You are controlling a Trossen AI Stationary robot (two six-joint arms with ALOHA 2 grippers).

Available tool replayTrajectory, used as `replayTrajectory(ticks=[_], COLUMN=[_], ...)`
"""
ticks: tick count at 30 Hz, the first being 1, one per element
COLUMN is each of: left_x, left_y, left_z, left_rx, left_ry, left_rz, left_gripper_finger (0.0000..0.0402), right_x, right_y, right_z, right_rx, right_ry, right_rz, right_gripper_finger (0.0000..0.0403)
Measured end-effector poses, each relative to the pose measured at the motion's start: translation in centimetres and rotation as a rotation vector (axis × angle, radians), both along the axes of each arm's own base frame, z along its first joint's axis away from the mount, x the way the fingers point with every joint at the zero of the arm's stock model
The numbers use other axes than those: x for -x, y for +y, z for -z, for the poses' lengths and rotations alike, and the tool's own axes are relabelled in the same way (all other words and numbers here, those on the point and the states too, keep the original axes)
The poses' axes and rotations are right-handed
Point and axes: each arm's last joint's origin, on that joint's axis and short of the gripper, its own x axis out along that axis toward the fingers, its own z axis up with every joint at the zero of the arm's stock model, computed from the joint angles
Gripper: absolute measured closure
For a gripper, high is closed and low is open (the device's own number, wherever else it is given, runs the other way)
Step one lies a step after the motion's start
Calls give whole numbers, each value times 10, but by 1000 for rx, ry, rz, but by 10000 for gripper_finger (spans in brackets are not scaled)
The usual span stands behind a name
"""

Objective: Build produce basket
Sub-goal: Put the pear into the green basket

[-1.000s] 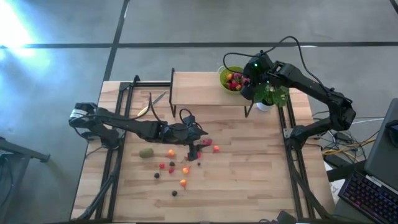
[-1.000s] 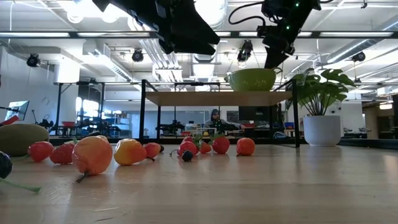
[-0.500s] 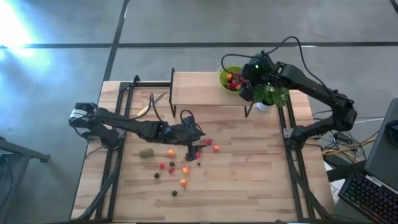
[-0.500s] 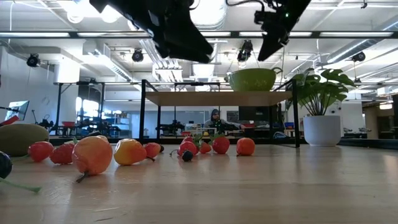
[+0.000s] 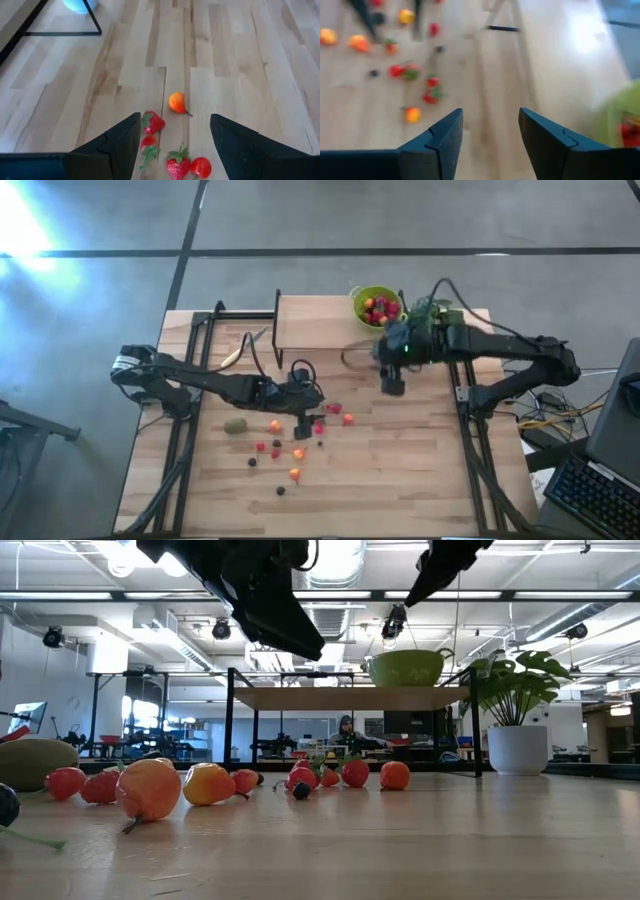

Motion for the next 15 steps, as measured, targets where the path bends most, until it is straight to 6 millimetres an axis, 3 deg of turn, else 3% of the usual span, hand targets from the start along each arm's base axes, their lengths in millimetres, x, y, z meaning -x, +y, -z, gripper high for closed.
replayTrajectory(ticks=[7,15], left_x=[8,17], left_y=[5,23], left_z=[26,49], left_rx=[-14,-26], left_ry=[76,81], left_rz=[-16,-76], left_gripper_finger=[158,158], right_x=[-6,-12], right_y=[42,52], right_z=[28,62], right_rx=[-28,-47], right_ry=[-12,-90], right_rz=[-120,-137], right_gripper_finger=[225,230])
